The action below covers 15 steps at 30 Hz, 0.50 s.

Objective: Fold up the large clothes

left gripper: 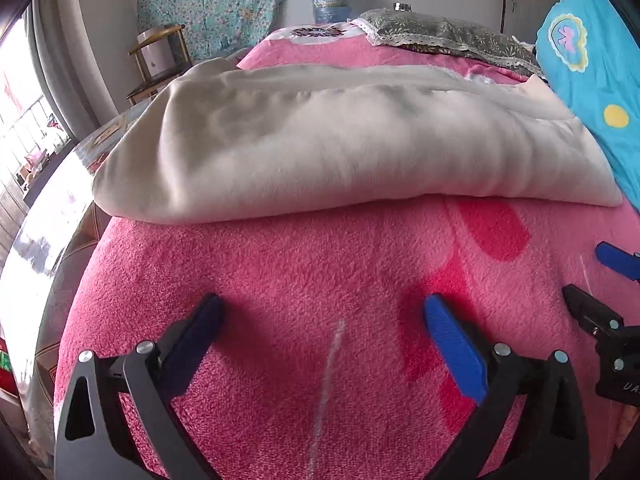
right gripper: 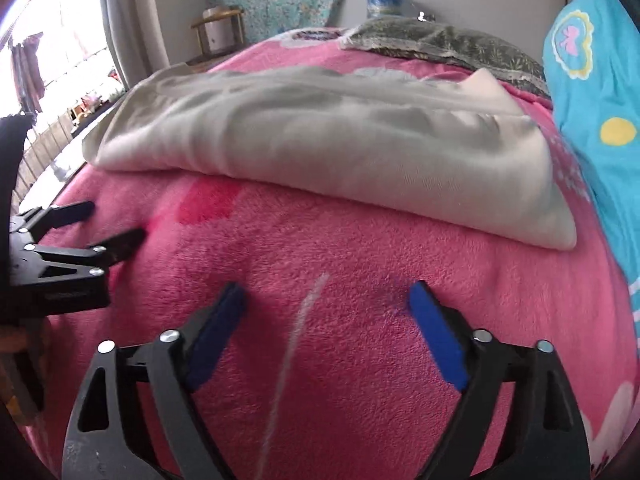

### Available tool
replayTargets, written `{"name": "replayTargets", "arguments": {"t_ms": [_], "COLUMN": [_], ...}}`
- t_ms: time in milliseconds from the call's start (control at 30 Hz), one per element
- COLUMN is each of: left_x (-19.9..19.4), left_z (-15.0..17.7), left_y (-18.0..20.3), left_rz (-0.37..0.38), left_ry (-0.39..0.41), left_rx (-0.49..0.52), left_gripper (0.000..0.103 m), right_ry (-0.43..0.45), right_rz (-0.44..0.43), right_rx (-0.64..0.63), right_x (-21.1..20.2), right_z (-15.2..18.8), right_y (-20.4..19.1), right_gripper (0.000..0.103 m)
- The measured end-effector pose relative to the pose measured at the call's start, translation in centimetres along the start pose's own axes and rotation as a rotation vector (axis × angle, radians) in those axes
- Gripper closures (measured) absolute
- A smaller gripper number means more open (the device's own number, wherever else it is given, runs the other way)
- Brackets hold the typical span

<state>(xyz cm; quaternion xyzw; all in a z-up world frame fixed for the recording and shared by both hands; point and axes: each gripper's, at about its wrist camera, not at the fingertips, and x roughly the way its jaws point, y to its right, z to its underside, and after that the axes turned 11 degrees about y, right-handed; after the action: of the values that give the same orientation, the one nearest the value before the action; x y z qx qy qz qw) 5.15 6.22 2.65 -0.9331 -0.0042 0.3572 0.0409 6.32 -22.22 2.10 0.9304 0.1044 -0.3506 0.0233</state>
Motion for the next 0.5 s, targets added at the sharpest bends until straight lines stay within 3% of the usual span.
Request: {"name": "replayTargets", "arguments": {"t_ms": [500], "left_x": [-0.2], "left_z": [0.2], "left_y": [0.3], "left_rz": [-0.010], "left_ry": [0.003], "left_rx": [0.011], "left_gripper": [0.004], "right_ry": [0.005], "right_rz": [0.012], "right_rx": [0.002], "right_x": [-0.9], "right_z": [1.0], "right_y": [0.0], "right_gripper": [0.014]}}
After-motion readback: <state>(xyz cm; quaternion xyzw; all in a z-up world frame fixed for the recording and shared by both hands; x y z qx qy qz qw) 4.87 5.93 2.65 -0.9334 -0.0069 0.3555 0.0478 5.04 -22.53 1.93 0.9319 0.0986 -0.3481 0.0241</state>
